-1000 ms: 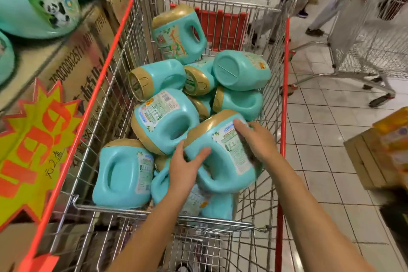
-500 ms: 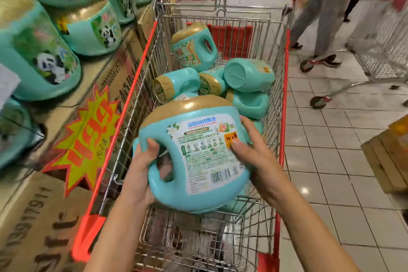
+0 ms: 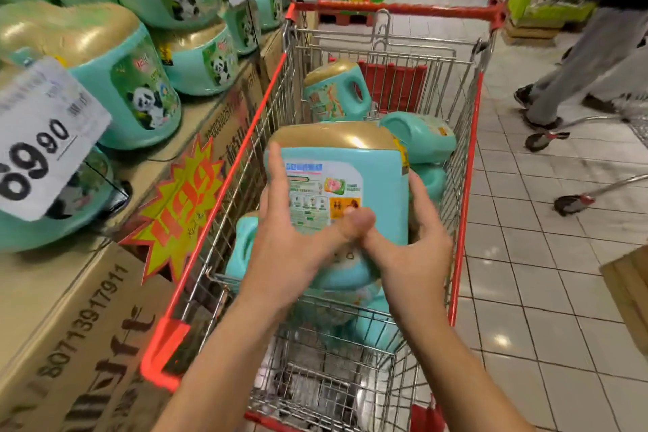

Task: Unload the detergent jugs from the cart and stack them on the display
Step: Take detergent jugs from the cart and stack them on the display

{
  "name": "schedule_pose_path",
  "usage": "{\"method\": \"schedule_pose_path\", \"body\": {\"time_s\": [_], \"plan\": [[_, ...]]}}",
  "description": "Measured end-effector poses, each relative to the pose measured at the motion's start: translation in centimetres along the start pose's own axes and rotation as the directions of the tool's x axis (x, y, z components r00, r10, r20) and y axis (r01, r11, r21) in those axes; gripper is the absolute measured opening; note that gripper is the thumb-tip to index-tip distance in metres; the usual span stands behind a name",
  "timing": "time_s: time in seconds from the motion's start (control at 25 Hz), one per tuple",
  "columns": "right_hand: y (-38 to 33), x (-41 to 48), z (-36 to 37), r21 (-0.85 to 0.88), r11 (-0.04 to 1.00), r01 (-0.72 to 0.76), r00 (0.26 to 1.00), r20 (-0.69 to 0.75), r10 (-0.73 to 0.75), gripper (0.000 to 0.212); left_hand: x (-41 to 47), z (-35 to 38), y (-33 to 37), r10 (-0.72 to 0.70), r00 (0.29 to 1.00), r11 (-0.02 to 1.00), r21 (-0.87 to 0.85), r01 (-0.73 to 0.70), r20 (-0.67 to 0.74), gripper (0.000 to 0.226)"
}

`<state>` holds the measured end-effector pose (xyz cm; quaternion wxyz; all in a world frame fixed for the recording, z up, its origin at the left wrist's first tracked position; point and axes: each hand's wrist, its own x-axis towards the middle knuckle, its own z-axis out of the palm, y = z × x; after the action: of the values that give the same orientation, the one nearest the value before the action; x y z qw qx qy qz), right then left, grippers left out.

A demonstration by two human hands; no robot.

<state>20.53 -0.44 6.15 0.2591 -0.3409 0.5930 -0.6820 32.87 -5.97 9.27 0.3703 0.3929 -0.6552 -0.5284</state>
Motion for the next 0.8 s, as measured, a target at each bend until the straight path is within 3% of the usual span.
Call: {"method": "schedule_pose_path", "body": {"time_s": [0.08, 0.16, 0.28, 0.36, 0.4, 0.48, 0.56, 0.64, 0.72, 0.8], "plan": [[-0.1, -0.5, 0.2, 0.078, 0.992, 0.095, 0.995, -0.002, -0.096, 0.058, 0.0, 0.5, 0.1, 0.022, 0.997, 0.999, 0.05, -0.019, -0.073, 0.145], [0.1, -0.1, -0.3, 0.149, 0.98, 0.131, 0.991, -0.023, -0.129, 0.027, 0.1, 0.2, -0.1, 0.037, 0.993, 0.999, -0.021, -0.04, -0.114, 0.149], [-0.1, 1.2, -1.1, 0.21, 0.976, 0.056, 0.997, 0.047, -0.067, 0.016, -0.2, -0.5, -0.6, 0.019, 0.988, 0.976, -0.212, -0.051, -0.152, 0.135], [-0.3, 2.5, -1.3, 0.246, 0.969, 0.006, 0.993, 0.114, -0.036, 0.013, -0.8, -0.6, -0.6, 0.019, 0.994, 0.958, -0.281, -0.05, -0.112, 0.138], [-0.2, 3.1, -1.3, 0.281, 0.959, -0.035, 0.987, 0.158, -0.011, 0.028, -1.0, -0.6, -0.7, 0.006, 0.996, 0.944, -0.327, -0.034, -0.086, 0.139], [-0.1, 3.8, -1.2, 0.375, 0.904, -0.205, 0.945, 0.317, 0.082, 0.088, -1.3, -0.5, -0.8, -0.025, 1.0, 0.894, -0.447, 0.022, 0.0, 0.138], [-0.2, 3.4, -0.5, 0.447, 0.765, -0.464, 0.83, 0.521, 0.199, 0.125, -1.8, -0.3, -0.9, -0.022, 0.996, 0.854, -0.516, 0.063, 0.085, 0.134], [-0.2, 2.8, -0.2, 0.455, 0.639, -0.62, 0.741, 0.607, 0.287, 0.118, -2.3, 0.0, -0.8, -0.023, 0.991, 0.835, -0.542, 0.093, 0.134, 0.131], [-0.1, 2.6, -0.4, 0.477, 0.603, -0.64, 0.729, 0.625, 0.28, 0.089, -2.7, 0.1, -0.3, -0.017, 0.992, 0.853, -0.515, 0.079, 0.124, 0.127], [-0.3, 2.6, -0.6, 0.523, 0.592, -0.614, 0.757, 0.602, 0.254, 0.081, -3.1, -0.6, 0.3, 0.048, 0.998, 0.962, -0.271, -0.034, 0.044, 0.118]]}}
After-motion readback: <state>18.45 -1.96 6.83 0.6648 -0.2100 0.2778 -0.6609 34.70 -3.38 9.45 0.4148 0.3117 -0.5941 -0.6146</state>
